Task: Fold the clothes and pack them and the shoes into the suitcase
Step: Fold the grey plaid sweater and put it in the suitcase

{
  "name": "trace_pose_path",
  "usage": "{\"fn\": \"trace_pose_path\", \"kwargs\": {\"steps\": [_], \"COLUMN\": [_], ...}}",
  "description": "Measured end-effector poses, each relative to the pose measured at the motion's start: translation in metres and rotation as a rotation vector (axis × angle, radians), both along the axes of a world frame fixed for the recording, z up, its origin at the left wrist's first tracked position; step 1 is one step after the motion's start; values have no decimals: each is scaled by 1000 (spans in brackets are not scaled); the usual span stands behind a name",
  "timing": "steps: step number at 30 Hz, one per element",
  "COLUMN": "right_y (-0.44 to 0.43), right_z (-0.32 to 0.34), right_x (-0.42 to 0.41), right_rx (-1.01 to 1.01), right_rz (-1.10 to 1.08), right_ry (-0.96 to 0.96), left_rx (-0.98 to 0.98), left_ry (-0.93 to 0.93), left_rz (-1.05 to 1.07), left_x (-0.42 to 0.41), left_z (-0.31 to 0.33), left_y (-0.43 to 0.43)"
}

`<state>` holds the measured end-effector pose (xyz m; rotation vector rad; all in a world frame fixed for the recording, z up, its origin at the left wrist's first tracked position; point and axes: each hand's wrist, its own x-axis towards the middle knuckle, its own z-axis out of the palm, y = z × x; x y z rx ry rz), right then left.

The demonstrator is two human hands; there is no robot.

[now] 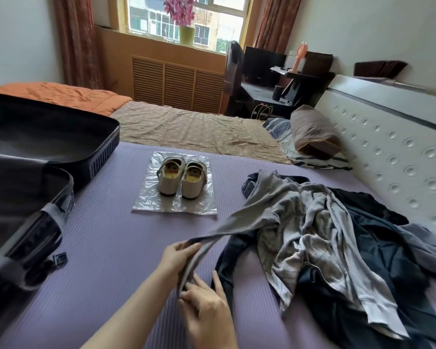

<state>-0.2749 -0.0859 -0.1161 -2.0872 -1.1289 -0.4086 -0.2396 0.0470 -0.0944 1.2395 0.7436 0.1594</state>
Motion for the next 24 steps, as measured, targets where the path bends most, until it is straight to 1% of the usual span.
{"fn": "trace_pose_path", "kwargs": {"steps": [3,6,8,10,12,14,15,16,18,19,20,21,22,23,24], "right_y": [4,12,10,-3,-21,-35,-38,-39,-34,-30,-24,-20,-17,-15,-13], "right_z": [0,6,13,17,20,24,24,24,22,20,18,17,14,11,9], "right_x": [-9,-7,9,38,68,93,103,112,130,137,142,147,151,154,155], "right_rx": [-58,-125,-94,-69,-104,-182,-232,-281,-388,-471,-572,-654,-698,-697,-655], "right_rz": [0,-21,-67,-180,-310,-392,-418,-436,-458,-465,-463,-457,-458,-469,-485], "right_ry": [-25,-70,-68,-61,15,106,142,143,87,74,81,82,79,77,79], "left_rx": [113,269,387,529,699,871,971,1057,1102,1080,1051,1023,1012,1025,1024], "left_ry": [-21,-69,-84,-76,-43,32,75,106,132,136,126,136,132,113,103], "left_rz": [79,64,71,99,115,130,116,55,-189,-320,-405,-441,-420,-389,-373], "left_x": [-18,-40,-54,-68,-85,-102,-107,-110,-109,-106,-102,-97,-90,-81,-71], "left_z": [3,7,11,18,20,21,20,20,12,8,5,4,1,-2,-3], "left_y": [29,51,69,95,124,145,151,151,146,140,134,127,123,119,114]}}
